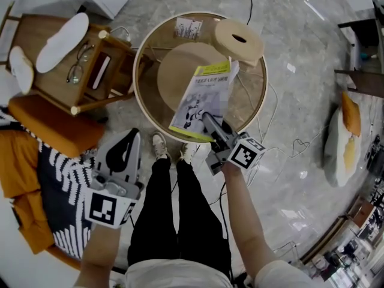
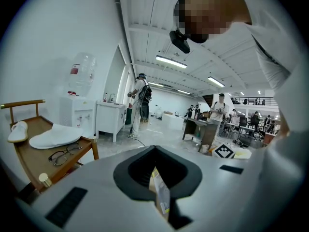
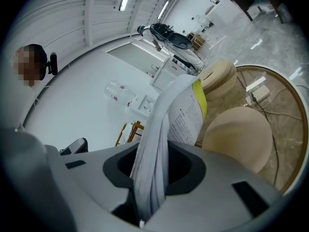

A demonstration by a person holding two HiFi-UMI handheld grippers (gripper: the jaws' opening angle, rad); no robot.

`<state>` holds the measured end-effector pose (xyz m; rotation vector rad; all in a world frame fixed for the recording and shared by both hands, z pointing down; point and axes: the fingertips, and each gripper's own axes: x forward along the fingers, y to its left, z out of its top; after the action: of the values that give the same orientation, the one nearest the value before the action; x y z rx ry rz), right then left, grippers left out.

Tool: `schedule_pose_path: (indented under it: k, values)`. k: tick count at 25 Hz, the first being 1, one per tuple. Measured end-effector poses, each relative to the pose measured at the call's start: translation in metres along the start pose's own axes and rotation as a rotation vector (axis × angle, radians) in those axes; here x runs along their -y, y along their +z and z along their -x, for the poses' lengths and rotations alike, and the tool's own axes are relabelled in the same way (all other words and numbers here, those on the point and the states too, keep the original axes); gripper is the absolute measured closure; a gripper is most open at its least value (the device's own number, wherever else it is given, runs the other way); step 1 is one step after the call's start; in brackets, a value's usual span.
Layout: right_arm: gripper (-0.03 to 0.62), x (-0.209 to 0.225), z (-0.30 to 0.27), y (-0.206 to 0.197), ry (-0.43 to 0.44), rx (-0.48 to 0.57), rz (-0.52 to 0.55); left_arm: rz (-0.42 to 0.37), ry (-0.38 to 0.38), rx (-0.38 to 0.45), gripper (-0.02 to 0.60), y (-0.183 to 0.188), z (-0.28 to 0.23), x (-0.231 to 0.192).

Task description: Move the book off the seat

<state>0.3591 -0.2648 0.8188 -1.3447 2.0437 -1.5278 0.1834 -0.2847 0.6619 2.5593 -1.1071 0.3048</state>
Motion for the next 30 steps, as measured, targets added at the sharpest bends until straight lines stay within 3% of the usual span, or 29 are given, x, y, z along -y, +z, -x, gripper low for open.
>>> schedule_pose_path:
  k: [14, 20, 25, 30]
  values:
    - [0.473, 0.021, -0.055, 0.005, 0.048, -0.001, -0.010, 0.016, 0.027, -0.016, 0.565, -0.009, 0.006, -0.001]
    - [0.477, 0.052, -0.055, -0.014, -0.025, -0.064, -0.009, 0.028, 0.039, -0.019, 0.565, -0.013, 0.006, -0.004]
    - [0.470, 0.087, -0.040, -0.031, -0.155, -0.142, 0.027, 0.032, 0.039, -0.016, 0.565, -0.013, 0.006, -0.002]
    - [0.471, 0.114, -0.034, -0.041, -0.241, -0.194, -0.011, 0.033, 0.031, -0.021, 0.565, -0.014, 0.003, -0.001]
